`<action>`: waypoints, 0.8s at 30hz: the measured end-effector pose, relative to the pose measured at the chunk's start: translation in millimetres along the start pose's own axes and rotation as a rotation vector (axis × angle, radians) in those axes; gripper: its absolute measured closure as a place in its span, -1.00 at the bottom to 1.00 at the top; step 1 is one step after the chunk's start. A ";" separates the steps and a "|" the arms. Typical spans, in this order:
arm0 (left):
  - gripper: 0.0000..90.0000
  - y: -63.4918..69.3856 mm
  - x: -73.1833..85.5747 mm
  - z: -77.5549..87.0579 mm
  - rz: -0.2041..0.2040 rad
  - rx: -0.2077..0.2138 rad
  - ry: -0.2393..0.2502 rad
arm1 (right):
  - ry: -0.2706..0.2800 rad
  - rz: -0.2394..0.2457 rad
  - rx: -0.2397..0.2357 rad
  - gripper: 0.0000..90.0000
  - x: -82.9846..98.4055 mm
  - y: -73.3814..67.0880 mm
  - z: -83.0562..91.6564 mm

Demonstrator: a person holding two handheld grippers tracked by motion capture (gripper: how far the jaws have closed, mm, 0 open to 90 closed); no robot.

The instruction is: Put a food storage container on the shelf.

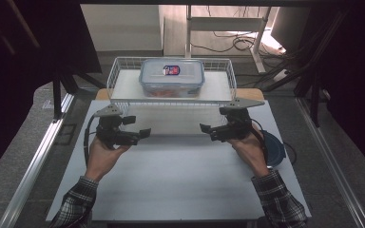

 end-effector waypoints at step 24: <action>-0.93 19.5 86.3 7.9 -0.055 -0.009 -0.041 | -0.016 0.004 -0.019 -0.93 76.2 -32.3 14.2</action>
Point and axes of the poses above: each handheld gripper's, and its own axes: z roughly backward along the jaws, x roughly out of its underside, y roughly to its right, the point moved 10 cm from there along -z, roughly forward along the jaws, and after that the axes turned 14 degrees about -x, right-handed, at the moved point
